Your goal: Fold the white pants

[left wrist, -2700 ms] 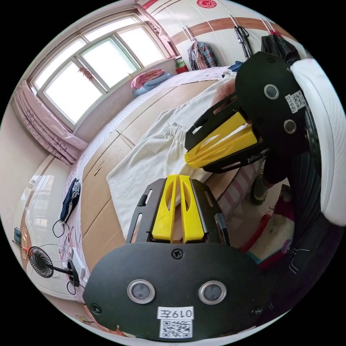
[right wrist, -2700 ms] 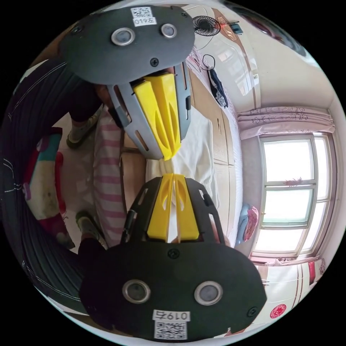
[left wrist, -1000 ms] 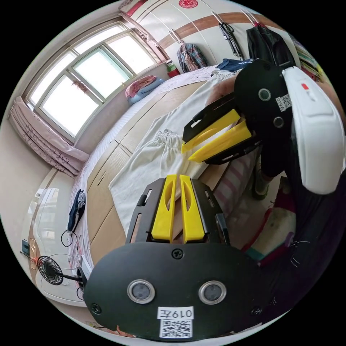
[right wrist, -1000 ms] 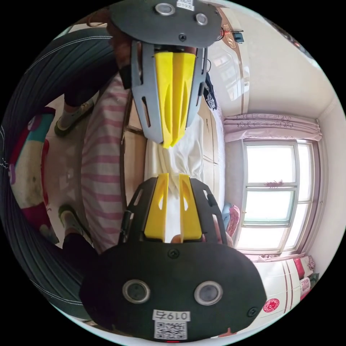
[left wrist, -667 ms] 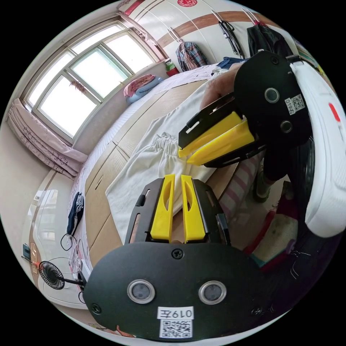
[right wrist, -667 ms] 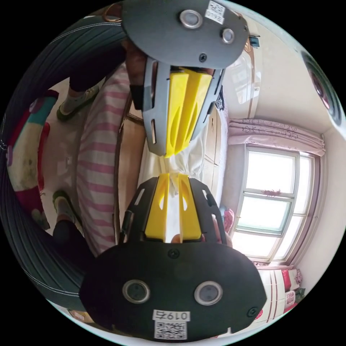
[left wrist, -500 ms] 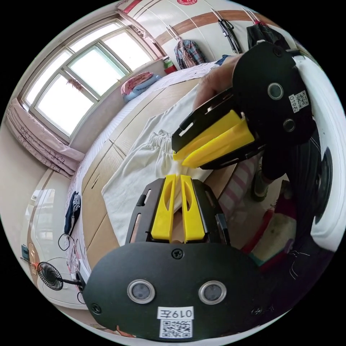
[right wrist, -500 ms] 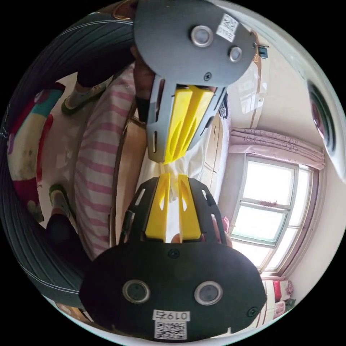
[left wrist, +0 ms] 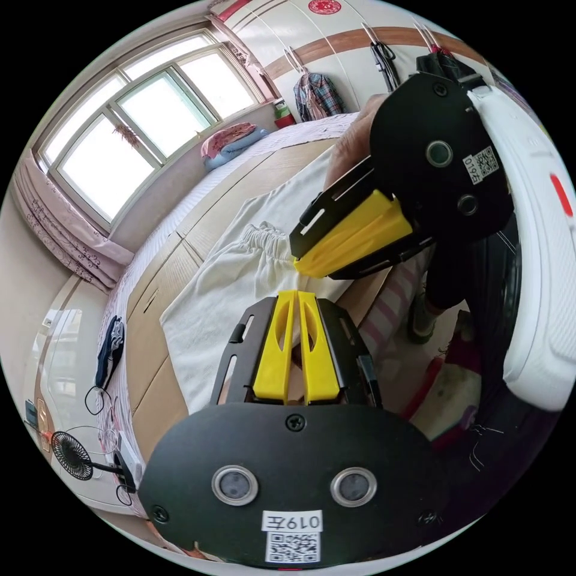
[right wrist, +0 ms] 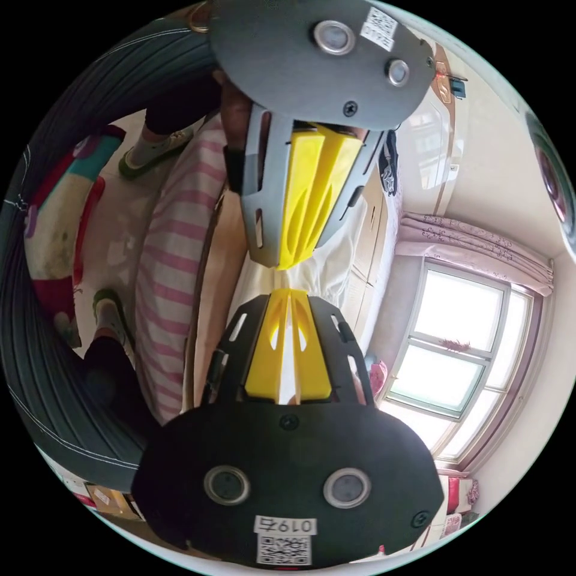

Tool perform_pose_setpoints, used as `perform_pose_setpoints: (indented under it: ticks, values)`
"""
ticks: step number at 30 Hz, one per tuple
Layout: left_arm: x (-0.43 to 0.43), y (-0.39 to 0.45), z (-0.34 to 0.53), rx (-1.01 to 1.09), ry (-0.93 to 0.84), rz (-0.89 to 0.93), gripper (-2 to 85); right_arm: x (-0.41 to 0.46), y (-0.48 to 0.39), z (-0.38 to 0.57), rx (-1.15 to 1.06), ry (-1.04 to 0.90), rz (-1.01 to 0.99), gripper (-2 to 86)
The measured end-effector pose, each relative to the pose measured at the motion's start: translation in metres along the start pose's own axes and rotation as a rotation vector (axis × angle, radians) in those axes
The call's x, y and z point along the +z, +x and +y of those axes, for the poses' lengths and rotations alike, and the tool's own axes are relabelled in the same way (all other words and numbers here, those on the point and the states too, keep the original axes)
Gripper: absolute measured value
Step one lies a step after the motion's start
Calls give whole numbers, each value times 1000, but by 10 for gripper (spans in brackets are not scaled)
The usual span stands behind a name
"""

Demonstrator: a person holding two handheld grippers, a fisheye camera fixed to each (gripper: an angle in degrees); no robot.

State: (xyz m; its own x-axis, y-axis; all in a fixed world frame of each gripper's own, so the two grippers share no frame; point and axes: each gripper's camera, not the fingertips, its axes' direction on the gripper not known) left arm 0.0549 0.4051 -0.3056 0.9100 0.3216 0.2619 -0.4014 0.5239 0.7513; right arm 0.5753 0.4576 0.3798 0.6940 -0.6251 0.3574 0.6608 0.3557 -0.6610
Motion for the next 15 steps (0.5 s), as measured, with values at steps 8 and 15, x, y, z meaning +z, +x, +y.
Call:
perform_pose_setpoints:
  ticks: [8, 15]
  values:
    - [10, 6, 9, -36, -23, -30, 6, 6, -6, 0, 12, -23, 12, -10]
    - [0, -2, 31, -89, 11, -33, 8, 8, -20, -2, 79, -36, 74, -9]
